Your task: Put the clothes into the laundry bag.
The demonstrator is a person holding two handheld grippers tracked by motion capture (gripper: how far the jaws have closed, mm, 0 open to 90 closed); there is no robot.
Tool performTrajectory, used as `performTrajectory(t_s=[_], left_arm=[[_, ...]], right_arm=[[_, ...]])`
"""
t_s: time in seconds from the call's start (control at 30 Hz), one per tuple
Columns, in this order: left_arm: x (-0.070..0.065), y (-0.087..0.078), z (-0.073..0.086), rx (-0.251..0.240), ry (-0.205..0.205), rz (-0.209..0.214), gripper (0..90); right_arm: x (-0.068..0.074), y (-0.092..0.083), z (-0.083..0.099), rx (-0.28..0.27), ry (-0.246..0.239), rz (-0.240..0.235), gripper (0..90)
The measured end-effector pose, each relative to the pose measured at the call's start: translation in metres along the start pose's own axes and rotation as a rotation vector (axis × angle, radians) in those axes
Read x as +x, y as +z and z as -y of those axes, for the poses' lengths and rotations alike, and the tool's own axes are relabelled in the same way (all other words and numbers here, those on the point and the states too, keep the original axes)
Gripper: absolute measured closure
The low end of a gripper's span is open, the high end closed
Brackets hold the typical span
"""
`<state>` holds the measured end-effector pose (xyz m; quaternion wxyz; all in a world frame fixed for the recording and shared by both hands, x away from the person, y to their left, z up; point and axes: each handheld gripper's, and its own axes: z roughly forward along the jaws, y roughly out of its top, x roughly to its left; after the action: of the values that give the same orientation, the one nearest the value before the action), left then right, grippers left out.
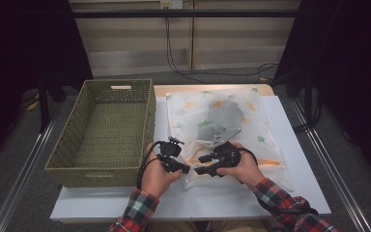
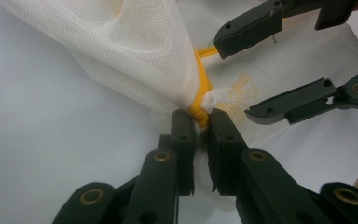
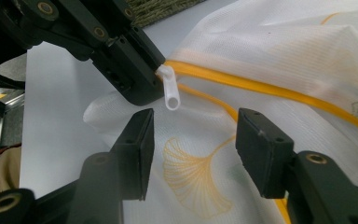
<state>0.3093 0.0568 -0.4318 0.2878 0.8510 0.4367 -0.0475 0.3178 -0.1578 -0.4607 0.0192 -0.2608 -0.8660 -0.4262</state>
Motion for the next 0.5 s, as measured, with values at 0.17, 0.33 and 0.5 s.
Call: performTrajectory(t_s=[0.17,0.33,0.5], left_arm=[[-0.0002,-0.0001,-0.0002,-0.001,0.004,-0.001,81.5],[-0.0005,0.0000,-0.0004,-0.003,0.005,0.000,81.5],[-0.0005,-0.0005,-0.0007,-0.006,0.006,0.004,81.5]], right_arm=[[-0.0009,0.0020,-0.0010,0.008,0.003,0.003,55.2],[0.0006,0.0038,-0.0035,0.015,-0.009,0.002,59.4],[0.0014,0.0058,-0.0046,0.011,-0.021,-0.005,61.7]])
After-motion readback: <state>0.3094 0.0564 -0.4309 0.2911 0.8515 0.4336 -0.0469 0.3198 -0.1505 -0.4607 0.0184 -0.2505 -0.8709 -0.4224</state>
